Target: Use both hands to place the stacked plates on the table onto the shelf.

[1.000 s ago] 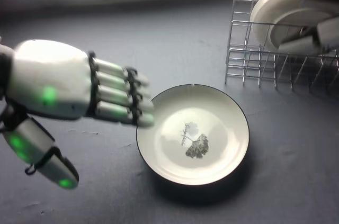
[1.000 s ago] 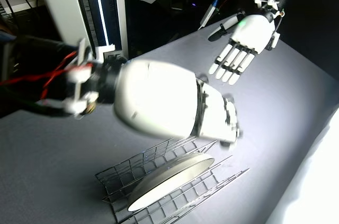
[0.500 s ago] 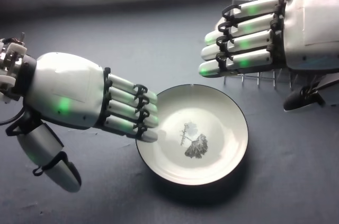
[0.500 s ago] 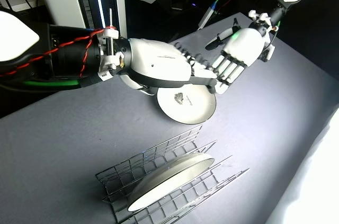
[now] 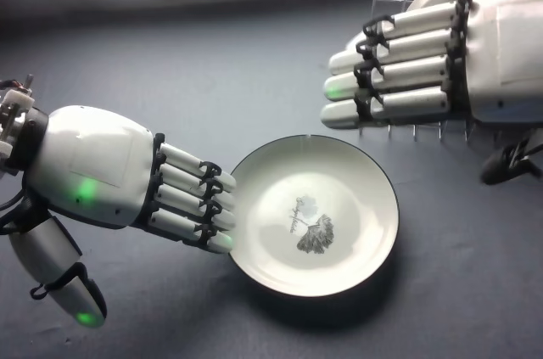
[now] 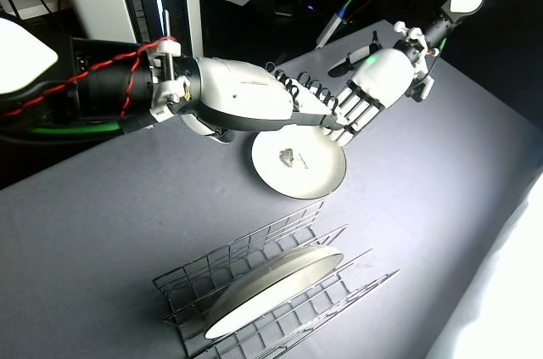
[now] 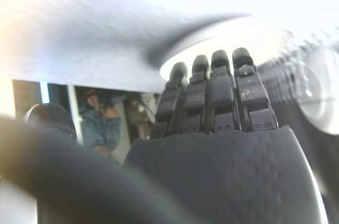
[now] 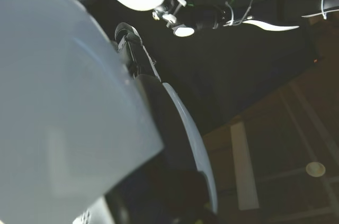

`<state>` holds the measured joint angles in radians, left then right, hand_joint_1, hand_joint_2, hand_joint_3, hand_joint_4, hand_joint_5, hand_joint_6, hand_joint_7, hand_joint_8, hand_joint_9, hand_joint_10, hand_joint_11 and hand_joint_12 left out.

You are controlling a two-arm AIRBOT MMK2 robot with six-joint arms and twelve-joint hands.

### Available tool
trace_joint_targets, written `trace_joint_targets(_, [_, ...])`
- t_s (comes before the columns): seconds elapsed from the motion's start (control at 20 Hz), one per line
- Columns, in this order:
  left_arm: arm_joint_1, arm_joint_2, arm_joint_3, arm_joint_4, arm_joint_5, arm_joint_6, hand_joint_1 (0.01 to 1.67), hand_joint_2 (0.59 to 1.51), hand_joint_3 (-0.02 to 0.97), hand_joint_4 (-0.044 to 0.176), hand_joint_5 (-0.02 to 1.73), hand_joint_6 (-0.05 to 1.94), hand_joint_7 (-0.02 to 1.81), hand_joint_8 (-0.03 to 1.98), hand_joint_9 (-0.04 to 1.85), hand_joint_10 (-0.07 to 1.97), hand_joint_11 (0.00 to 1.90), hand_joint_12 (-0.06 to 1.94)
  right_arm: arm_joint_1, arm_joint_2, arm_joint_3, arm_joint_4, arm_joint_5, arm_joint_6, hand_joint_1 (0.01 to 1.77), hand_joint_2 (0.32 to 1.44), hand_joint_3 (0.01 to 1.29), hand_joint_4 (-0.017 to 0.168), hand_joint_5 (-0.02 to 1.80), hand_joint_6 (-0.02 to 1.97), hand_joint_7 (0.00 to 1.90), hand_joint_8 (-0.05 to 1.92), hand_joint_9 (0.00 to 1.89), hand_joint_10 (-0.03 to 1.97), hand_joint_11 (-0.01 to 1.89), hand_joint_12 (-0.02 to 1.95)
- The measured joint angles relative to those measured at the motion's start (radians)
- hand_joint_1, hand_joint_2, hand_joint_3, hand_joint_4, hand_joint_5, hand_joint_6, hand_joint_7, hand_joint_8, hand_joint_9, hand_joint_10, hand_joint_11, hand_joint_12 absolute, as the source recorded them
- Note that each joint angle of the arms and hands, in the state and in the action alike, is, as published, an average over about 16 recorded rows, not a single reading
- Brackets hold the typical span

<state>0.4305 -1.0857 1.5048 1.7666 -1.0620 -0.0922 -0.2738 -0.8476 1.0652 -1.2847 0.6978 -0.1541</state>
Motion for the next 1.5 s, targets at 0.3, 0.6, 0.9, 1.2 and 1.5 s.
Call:
trace_joint_targets(0.3, [0.017, -0.011, -0.002, 0.009, 0.006, 0.014, 0.01, 1.063, 0.019, -0.001, 0.01, 0.01, 0.02, 0.01, 0.02, 0.01, 0.01, 0.01, -0.01, 0.01, -0.004, -0.001, 0.006, -0.002, 1.06, 0.76, 0.01, 0.003, 0.02, 0.02, 0.02, 0.01, 0.01, 0.02, 0.01, 0.29])
trace_joint_targets(0.6, [0.037, -0.019, -0.008, 0.009, 0.021, 0.029, 0.01, 1.065, 0.019, -0.006, 0.0, -0.01, 0.02, 0.01, 0.02, 0.01, 0.01, 0.01, -0.016, 0.014, -0.004, -0.003, 0.013, -0.004, 1.04, 0.7, 0.01, 0.003, 0.02, 0.02, 0.02, 0.01, 0.01, 0.02, 0.01, 0.13])
trace_joint_targets(0.9, [0.081, -0.017, -0.019, 0.002, 0.04, 0.049, 0.01, 1.067, 0.02, -0.011, -0.01, -0.03, 0.01, 0.01, 0.01, 0.0, 0.01, 0.0, -0.023, 0.017, -0.006, -0.005, 0.025, -0.004, 1.0, 0.7, 0.01, 0.003, 0.02, 0.02, 0.02, 0.01, 0.01, 0.02, 0.02, 0.01])
trace_joint_targets(1.2, [0.125, -0.012, -0.032, -0.011, 0.057, 0.064, 0.01, 1.07, 0.02, -0.012, -0.01, -0.03, 0.01, 0.01, 0.01, -0.01, 0.02, -0.01, -0.045, 0.018, -0.01, -0.01, 0.028, -0.006, 0.98, 0.7, 0.01, 0.003, 0.02, 0.02, 0.02, 0.01, 0.01, 0.02, 0.02, -0.01])
trace_joint_targets(1.5, [0.149, -0.008, -0.038, -0.023, 0.066, 0.073, 0.01, 1.068, 0.019, -0.012, -0.01, -0.03, 0.01, 0.0, 0.01, -0.01, 0.02, -0.02, -0.085, -0.008, -0.012, -0.012, 0.007, -0.011, 0.98, 0.71, 0.01, 0.003, 0.02, 0.02, 0.02, 0.01, 0.01, 0.02, 0.02, -0.01])
